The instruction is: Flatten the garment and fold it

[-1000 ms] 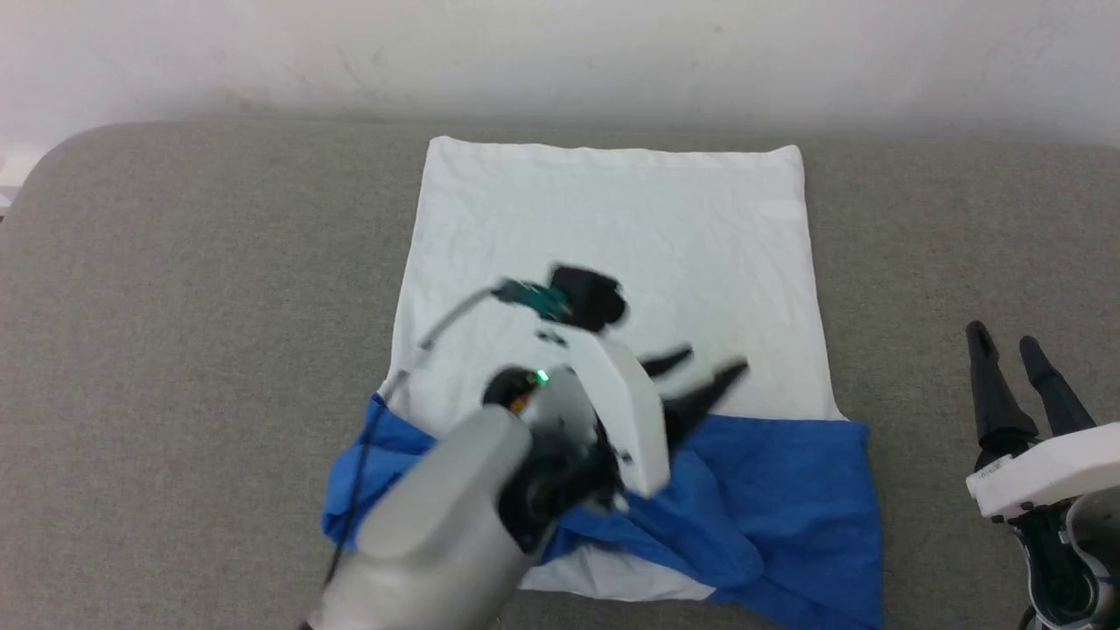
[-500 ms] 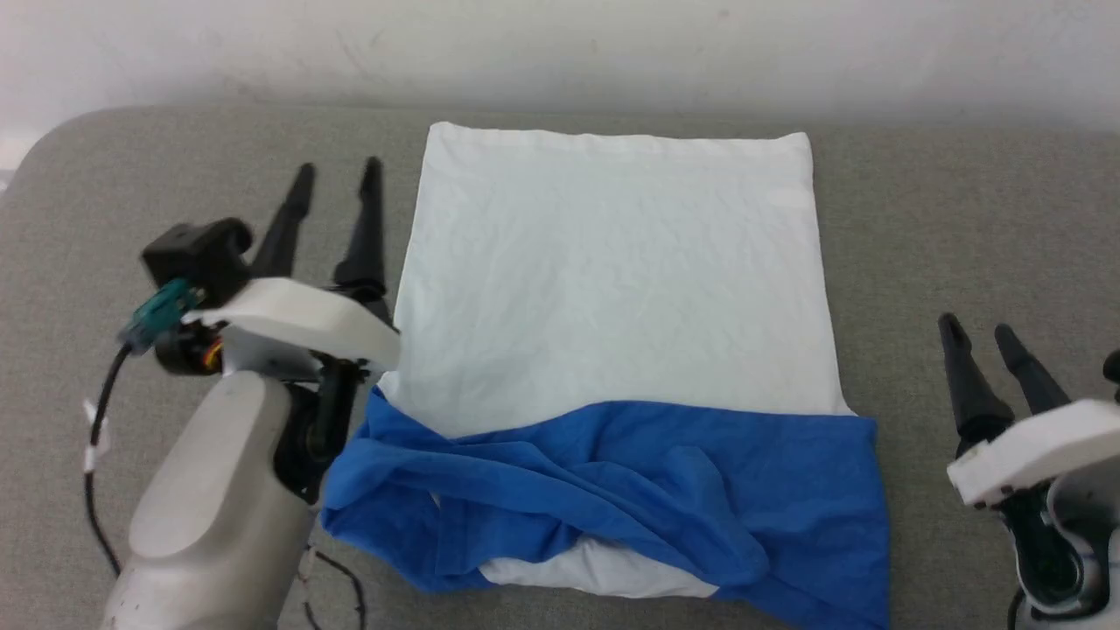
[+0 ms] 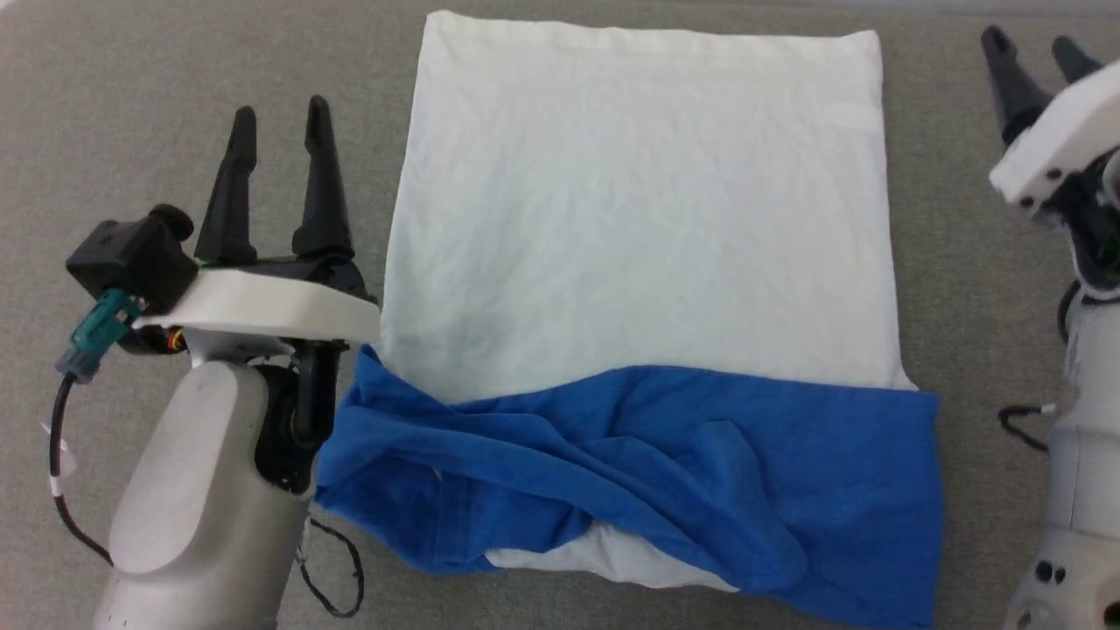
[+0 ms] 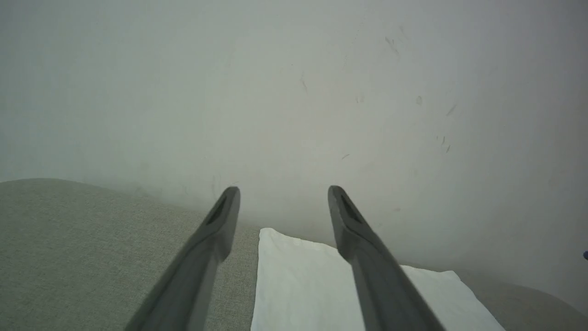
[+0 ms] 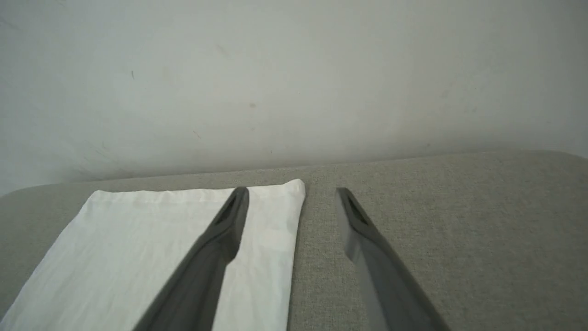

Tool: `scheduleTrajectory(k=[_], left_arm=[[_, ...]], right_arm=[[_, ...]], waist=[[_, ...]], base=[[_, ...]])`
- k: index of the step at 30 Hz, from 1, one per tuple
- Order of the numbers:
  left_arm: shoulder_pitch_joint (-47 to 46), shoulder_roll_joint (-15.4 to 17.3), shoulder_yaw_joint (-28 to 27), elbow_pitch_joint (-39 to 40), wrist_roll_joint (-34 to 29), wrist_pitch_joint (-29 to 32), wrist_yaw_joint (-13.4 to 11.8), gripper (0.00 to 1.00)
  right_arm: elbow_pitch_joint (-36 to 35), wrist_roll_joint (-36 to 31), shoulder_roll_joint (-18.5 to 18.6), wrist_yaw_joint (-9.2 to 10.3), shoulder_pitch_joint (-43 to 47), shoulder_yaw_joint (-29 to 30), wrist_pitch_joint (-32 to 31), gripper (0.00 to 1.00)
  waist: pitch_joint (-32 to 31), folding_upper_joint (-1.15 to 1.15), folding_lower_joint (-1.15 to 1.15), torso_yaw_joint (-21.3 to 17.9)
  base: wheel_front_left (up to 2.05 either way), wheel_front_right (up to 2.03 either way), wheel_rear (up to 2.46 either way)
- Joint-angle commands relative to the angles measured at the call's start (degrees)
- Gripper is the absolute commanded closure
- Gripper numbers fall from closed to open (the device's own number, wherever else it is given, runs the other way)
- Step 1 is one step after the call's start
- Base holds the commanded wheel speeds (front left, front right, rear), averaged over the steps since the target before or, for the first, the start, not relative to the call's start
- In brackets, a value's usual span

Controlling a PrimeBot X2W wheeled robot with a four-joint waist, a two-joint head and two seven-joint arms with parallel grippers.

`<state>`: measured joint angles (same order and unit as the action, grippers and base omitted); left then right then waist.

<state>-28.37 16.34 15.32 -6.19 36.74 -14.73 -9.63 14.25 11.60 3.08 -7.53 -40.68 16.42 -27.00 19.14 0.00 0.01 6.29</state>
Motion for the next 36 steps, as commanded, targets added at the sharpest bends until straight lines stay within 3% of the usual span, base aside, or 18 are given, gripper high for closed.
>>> scheduleTrajectory(k=[1, 13, 26, 27, 28, 29, 36], left_arm=[[-1.0, -0.3, -0.3, 0.6, -0.6, -0.2, 0.5, 0.0], [-4.3, -2.4, -0.1, 2.0, -2.0, -0.3, 1.5, 0.0], [-5.2, -2.9, -0.7, 3.3, -2.3, -0.3, 2.0, 0.0], [-5.4, -2.8, -0.7, 3.2, -2.3, -0.1, 2.0, 0.0], [-5.6, -2.6, -0.6, 3.2, -2.4, 0.2, 2.0, 0.0], [-6.0, -2.5, -0.6, 3.2, -2.4, 0.5, 2.0, 0.0], [-15.3, 0.5, -2.5, 3.2, 1.2, 8.0, 3.8, 0.0]], right_arm=[[2.1, -2.6, -0.1, 0.04, -3.9, 0.7, -2.0, 0.0], [15.5, -22.6, 2.7, 0.04, -24.0, 0.8, -20.7, 0.0], [19.0, -24.0, 6.3, 0.04, -28.0, -6.3, -31.1, 0.0], [19.1, -23.7, 6.5, 0.04, -27.9, -6.6, -32.4, 0.16], [18.9, -23.2, 6.6, 0.04, -27.9, -6.9, -33.1, 0.84], [18.5, -22.6, 6.7, 0.04, -27.9, -7.1, -33.3, 1.0], [15.2, -19.4, 7.0, 0.04, -29.0, -9.5, -33.0, 1.0]], waist=[[6.5, 0.0, -0.01, 3.2], [15.2, 0.0, -0.01, 6.6], [19.5, 0.0, -0.01, 7.2], [19.5, 0.0, -0.01, 7.1], [19.5, 0.0, -0.01, 7.0], [19.5, 0.0, -0.01, 6.9], [19.6, 0.0, -0.01, 5.2]], base=[[0.0, 0.0, 0.0], [0.0, 0.0, 0.0], [0.0, 0.0, 0.0], [0.0, 0.0, 0.0], [0.0, 0.0, 0.0], [0.0, 0.0, 0.0], [0.0, 0.0, 0.0]])
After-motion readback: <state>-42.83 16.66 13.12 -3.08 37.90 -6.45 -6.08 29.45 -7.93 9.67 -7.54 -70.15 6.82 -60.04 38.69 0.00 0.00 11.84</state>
